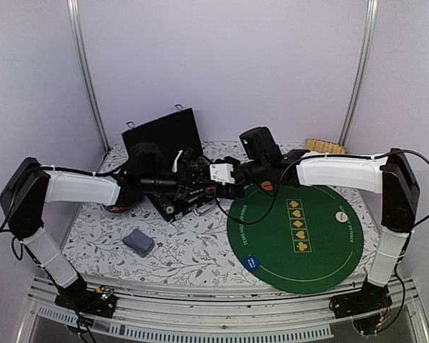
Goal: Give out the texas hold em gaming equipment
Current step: Pass from the left arm to the right
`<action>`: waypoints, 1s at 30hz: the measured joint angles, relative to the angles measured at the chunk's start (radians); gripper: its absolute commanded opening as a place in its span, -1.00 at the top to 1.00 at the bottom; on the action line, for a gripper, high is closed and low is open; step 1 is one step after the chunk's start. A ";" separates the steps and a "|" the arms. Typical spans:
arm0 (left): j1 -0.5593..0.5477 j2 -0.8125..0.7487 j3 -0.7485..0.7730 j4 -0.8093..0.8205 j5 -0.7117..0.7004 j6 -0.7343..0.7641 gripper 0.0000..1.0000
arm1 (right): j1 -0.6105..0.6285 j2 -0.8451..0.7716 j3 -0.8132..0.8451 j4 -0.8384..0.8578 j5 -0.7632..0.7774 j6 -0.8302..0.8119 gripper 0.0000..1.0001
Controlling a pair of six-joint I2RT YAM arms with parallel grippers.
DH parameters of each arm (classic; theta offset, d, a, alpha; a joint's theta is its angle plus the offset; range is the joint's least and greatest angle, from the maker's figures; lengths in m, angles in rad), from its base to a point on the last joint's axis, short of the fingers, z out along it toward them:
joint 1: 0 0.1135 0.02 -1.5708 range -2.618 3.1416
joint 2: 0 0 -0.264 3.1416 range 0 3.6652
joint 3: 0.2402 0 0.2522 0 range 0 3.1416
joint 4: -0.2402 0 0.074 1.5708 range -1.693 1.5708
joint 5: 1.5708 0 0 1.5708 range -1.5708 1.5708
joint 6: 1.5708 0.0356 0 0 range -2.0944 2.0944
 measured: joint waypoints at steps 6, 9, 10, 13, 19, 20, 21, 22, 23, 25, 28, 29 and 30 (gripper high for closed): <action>0.000 0.000 -0.016 0.014 0.000 -0.006 1.00 | 0.000 0.000 -0.016 0.000 0.000 -0.006 -0.19; 0.000 0.000 -0.019 0.022 0.000 -0.010 1.00 | 0.000 0.000 -0.024 -0.002 -0.003 -0.008 -0.11; 0.000 0.000 -0.020 0.025 0.000 -0.011 1.00 | 0.000 0.000 -0.025 -0.002 -0.005 -0.007 -0.11; 0.000 0.000 -0.025 0.032 0.003 -0.018 1.00 | 0.000 0.000 -0.026 -0.001 -0.006 -0.004 -0.13; 0.000 0.001 -0.027 0.050 0.006 -0.031 1.00 | 0.000 0.000 -0.026 0.006 -0.005 0.002 -0.07; 0.000 0.002 -0.027 0.052 0.007 -0.032 1.00 | 0.000 0.000 -0.026 0.007 -0.005 0.003 -0.01; 0.000 0.003 -0.027 0.056 0.009 -0.034 1.00 | 0.000 0.000 -0.026 0.008 -0.004 0.003 0.07; 0.000 0.005 -0.027 0.058 0.014 -0.037 1.00 | 0.000 0.001 -0.024 0.008 0.000 0.005 0.14; 0.000 0.007 -0.027 0.061 0.016 -0.039 1.00 | 0.000 0.002 -0.022 0.008 0.002 0.004 0.24; 0.002 0.014 -0.027 0.068 0.020 -0.037 1.00 | 0.000 0.009 -0.013 0.004 0.005 0.014 0.41; 0.002 0.025 -0.027 0.077 0.028 -0.043 1.00 | 0.000 0.013 -0.011 -0.001 0.006 0.018 0.57; 0.003 0.029 -0.027 0.081 0.031 -0.047 1.00 | 0.000 0.014 -0.010 -0.006 0.006 0.019 0.60; 0.003 0.033 -0.027 0.088 0.034 -0.050 1.00 | 0.000 0.015 -0.006 -0.013 0.007 0.022 0.68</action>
